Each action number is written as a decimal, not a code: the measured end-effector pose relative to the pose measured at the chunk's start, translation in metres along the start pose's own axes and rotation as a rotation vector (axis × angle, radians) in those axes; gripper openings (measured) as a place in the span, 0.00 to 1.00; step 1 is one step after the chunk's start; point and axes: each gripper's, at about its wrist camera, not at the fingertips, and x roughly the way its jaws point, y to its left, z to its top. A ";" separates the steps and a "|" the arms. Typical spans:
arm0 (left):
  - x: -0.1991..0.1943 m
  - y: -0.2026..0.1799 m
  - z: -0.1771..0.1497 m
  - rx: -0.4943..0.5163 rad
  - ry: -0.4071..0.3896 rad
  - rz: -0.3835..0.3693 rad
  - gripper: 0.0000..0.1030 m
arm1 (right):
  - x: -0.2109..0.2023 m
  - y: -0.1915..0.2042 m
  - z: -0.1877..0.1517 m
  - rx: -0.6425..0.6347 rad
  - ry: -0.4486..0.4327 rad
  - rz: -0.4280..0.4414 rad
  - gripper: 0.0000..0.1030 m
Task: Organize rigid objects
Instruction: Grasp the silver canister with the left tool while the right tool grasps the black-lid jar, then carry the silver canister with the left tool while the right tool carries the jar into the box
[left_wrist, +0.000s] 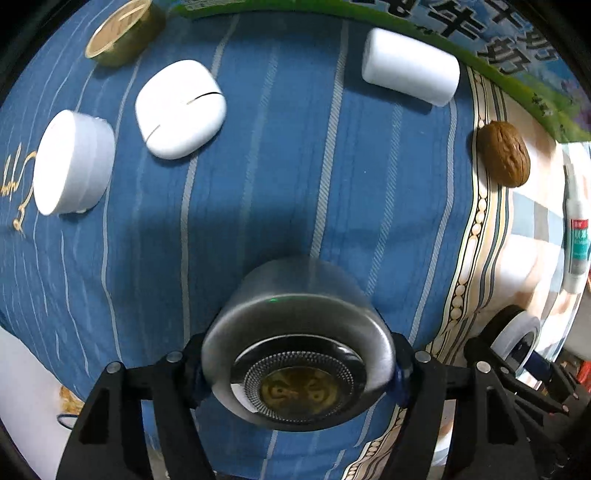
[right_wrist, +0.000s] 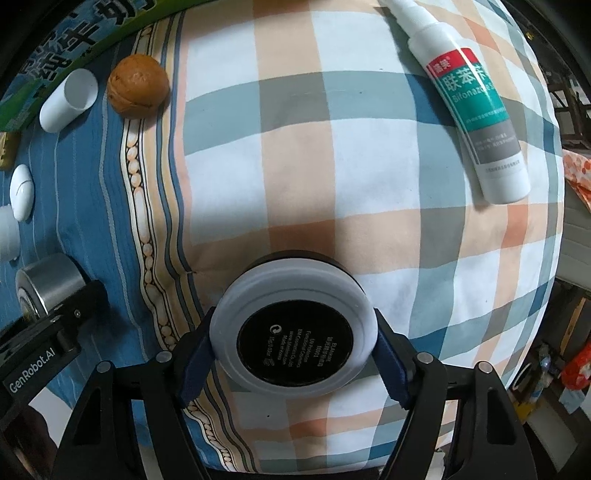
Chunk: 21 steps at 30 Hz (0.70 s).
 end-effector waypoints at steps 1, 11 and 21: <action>-0.001 -0.001 -0.002 -0.001 -0.009 0.005 0.67 | 0.001 0.001 0.001 -0.006 -0.001 -0.003 0.76; -0.065 -0.007 -0.040 0.043 -0.132 -0.011 0.67 | -0.020 0.001 -0.032 -0.050 -0.054 0.026 0.75; -0.198 -0.008 -0.050 0.137 -0.348 -0.083 0.67 | -0.118 0.002 -0.046 -0.046 -0.205 0.112 0.75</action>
